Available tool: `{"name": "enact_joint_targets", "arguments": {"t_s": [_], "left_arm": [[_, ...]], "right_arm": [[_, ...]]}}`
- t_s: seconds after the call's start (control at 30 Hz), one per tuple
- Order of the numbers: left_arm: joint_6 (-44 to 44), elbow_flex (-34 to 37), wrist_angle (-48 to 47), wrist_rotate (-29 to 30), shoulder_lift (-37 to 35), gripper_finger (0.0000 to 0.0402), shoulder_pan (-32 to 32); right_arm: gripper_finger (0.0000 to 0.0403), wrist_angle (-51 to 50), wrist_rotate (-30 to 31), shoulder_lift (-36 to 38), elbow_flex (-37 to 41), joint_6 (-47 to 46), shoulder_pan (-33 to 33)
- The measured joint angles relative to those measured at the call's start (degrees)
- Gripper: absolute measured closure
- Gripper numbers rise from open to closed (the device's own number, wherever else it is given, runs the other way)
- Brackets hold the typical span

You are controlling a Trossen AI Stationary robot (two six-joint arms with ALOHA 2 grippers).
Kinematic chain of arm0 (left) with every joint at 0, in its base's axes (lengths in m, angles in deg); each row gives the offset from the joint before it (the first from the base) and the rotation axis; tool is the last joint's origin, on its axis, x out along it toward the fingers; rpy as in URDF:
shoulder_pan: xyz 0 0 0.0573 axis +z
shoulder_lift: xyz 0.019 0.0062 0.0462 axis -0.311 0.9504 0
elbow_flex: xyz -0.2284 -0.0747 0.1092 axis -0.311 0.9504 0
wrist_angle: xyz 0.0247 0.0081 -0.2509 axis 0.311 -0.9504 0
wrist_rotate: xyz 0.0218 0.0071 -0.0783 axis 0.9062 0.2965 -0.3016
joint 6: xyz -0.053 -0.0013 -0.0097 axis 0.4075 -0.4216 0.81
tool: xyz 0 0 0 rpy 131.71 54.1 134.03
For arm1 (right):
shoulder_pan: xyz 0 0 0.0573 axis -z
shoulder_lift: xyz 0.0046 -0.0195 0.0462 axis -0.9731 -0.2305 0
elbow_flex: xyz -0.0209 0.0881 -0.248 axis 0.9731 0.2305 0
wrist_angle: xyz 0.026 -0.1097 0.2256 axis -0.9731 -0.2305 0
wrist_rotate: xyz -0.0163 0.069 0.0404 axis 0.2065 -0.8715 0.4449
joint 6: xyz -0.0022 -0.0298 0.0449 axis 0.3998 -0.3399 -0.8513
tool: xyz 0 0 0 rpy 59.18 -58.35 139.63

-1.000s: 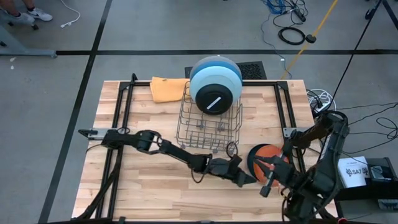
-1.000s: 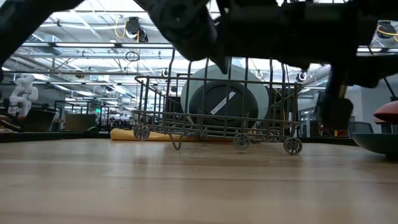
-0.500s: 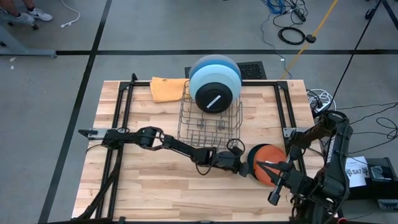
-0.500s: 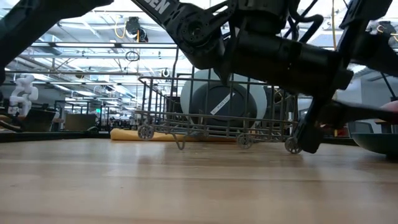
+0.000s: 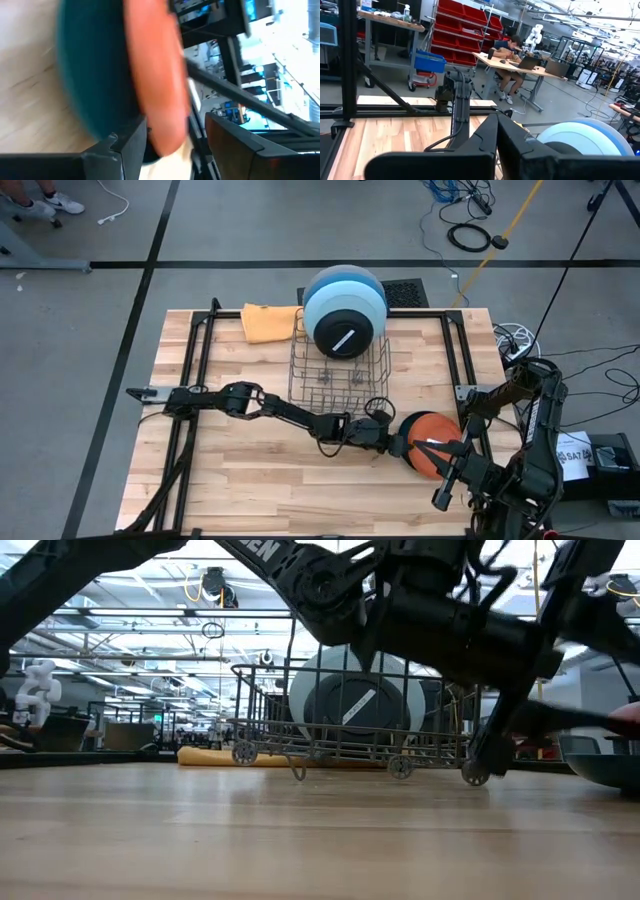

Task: Sort dishes
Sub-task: Put the orange plate into the dish rack

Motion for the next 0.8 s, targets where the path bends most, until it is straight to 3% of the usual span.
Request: {"name": "enact_joint_targets", "arguments": {"t_s": [0.27,0.8], "left_arm": [[-2.5,-3.5,-10.4,-0.1,0.0,0.0201,0.2],[-2.5,-3.5,-8.9,-0.9,0.0,0.0201,0.5]], "right_arm": [[0.0403,0.1,0.0,0.0,0.0,0.0,0.0],[0.0403,0.7,0.8,0.0,0.0,0.5,-0.2]]}}
